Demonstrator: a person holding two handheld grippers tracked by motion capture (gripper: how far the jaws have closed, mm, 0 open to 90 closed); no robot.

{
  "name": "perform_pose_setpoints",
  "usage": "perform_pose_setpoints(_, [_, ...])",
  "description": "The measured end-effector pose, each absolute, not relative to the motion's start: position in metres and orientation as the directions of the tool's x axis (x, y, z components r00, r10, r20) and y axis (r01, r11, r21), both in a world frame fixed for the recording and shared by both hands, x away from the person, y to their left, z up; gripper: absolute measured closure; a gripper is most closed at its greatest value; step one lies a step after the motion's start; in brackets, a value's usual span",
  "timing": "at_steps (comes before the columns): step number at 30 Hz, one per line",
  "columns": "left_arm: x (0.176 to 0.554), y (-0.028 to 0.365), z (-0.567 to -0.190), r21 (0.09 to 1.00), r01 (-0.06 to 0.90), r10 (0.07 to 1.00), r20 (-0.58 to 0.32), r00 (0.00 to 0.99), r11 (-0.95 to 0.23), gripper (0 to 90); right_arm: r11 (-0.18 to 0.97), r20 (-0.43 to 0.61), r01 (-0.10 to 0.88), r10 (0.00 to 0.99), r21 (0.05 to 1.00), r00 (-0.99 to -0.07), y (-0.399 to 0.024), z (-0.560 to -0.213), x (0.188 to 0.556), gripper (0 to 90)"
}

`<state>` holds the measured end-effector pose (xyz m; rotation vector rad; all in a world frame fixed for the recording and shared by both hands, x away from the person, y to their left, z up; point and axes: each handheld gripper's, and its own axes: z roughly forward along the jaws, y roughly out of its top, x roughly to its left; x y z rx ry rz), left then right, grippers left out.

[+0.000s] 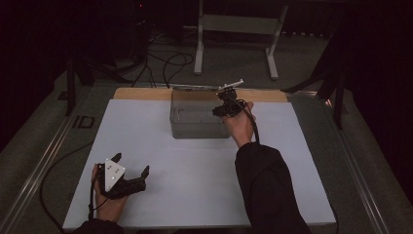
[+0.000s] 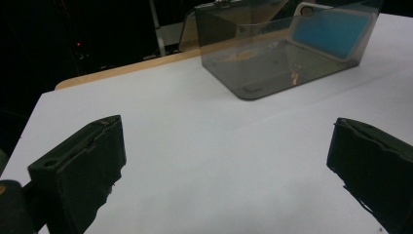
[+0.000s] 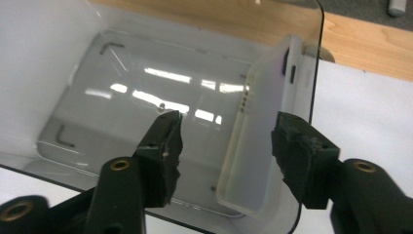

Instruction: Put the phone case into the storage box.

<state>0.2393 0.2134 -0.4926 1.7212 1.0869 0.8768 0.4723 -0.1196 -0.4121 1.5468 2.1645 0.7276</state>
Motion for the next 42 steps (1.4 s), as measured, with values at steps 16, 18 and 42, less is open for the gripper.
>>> perform_pose_setpoints(16, [0.240, 0.213, -0.493, 0.930, 0.294, 0.925, 0.104, 0.364, -0.220, 1.4, 0.210, 0.009, 0.665, 0.951, 0.717, -0.310, -0.122, -0.404, 0.456, 13.7])
perform_pose_setpoints(18, [0.240, 0.213, -0.493, 0.930, 0.294, 0.926, 0.104, 0.364, -0.220, 1.4, 0.207, 0.022, 0.657, 0.946, 0.725, -0.322, -0.124, -0.404, 0.455, 12.0])
perform_pose_setpoints(42, [0.240, 0.212, -0.493, 0.930, 0.293, 0.925, 0.105, 0.366, -0.222, 1.4, 0.225, 0.019, 0.532, 0.911, 0.816, -0.413, -0.142, -0.400, 0.426, 9.4])
